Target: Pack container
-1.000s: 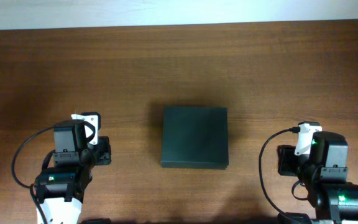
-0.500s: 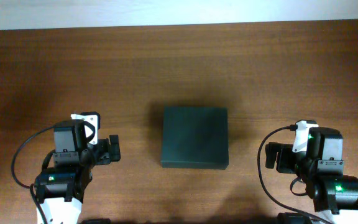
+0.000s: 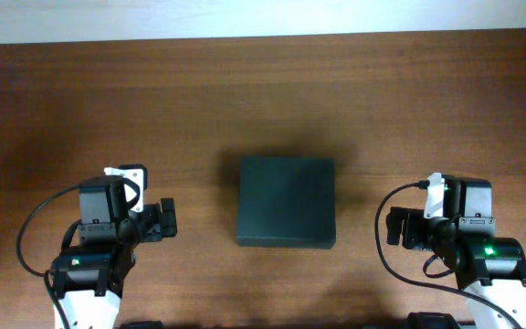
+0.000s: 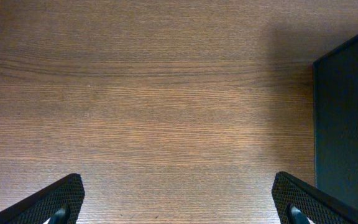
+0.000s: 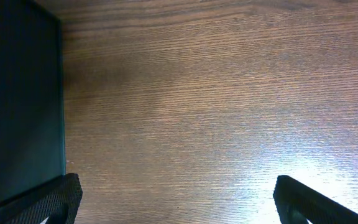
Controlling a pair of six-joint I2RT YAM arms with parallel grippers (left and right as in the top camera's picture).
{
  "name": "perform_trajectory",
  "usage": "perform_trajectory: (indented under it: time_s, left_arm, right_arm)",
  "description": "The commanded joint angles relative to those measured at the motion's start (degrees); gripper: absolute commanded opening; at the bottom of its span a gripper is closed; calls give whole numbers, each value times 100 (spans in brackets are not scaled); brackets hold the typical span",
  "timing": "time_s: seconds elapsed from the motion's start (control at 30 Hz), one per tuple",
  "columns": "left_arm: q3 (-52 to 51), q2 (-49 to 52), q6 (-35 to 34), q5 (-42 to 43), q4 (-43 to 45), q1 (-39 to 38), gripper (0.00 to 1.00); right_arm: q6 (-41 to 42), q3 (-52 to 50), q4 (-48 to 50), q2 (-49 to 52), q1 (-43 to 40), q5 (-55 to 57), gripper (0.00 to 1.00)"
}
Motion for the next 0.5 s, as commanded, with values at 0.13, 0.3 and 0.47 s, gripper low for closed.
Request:
perform_trajectory:
  time_s: [0.13, 0.3, 0.47]
  left_arm:
    - [-17, -37, -17, -13, 13, 28, 99]
    - [-17, -37, -17, -13, 15, 28, 99]
    - [-17, -39, -17, -13, 13, 28, 99]
  right_arm:
    - [-46, -59, 37, -671, 31, 726, 99]
    - [-192, -59, 35, -1530, 31, 968, 99]
    - [-190, -59, 17, -2391, 31, 944, 99]
